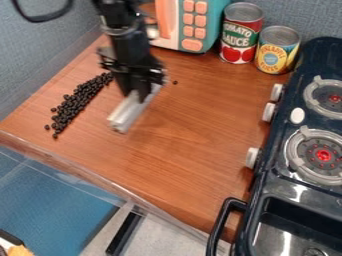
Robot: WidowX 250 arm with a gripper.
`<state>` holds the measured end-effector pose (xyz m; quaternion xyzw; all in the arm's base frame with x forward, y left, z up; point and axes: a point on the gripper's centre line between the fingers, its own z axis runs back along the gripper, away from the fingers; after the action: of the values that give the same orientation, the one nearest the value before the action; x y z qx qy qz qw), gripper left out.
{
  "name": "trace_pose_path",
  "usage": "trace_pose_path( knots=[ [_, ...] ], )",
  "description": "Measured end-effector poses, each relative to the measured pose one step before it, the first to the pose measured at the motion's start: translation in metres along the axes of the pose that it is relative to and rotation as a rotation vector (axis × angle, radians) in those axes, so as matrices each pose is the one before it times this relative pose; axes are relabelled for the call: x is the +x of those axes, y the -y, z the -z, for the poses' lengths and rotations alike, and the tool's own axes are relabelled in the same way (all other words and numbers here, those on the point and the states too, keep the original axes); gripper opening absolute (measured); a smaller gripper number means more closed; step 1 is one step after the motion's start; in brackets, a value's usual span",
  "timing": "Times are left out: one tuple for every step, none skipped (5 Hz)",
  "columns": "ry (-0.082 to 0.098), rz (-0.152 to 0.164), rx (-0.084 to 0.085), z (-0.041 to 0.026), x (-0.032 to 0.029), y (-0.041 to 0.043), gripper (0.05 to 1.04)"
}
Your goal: Sweep into pile
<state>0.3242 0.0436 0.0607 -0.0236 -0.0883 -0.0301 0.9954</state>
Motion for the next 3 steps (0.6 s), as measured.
trace_pose_path(
  knots=[
    [-0.0505, 0.0463, 0.0019, 0.01705, 0.00765, 0.03198, 0.326],
    [-0.0441, -0.0209, 0.0236, 0.02147, 0.01199, 0.00194, 0.326],
    [0.0016, -0.0589, 0.0152, 0.00376, 0.0231, -0.00509, 0.326]
  ],
)
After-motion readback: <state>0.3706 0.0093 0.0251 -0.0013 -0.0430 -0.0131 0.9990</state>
